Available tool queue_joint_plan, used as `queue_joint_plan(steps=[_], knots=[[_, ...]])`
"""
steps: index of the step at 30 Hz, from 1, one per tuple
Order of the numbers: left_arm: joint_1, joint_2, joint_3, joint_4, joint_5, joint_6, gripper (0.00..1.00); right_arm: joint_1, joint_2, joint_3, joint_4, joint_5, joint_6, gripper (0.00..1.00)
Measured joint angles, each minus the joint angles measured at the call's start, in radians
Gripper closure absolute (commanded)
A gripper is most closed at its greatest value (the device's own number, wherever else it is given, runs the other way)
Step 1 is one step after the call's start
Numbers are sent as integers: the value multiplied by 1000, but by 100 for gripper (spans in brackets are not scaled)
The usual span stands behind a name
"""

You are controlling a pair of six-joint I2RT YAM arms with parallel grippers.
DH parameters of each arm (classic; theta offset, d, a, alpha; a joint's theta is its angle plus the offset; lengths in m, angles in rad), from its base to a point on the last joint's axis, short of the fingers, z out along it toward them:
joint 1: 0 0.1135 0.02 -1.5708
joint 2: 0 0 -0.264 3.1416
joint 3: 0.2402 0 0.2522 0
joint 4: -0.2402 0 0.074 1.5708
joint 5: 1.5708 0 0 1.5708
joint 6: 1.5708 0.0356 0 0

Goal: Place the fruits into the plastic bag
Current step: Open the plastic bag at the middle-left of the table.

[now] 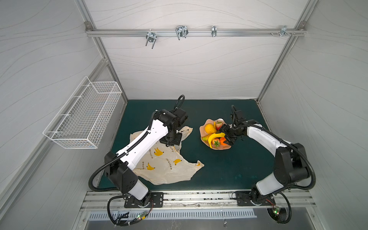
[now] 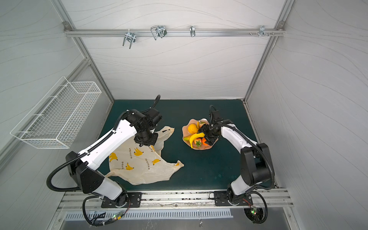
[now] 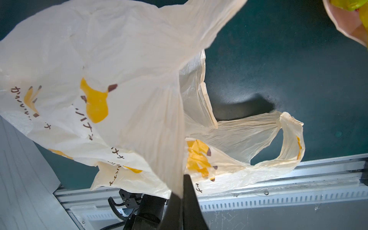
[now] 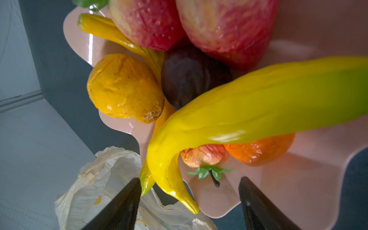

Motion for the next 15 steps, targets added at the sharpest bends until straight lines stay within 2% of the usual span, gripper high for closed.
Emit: queue_joint_plan(steps=[15], knots=[[4,-29,0,3,18,36,100,18,96,34,64,72,167,30]])
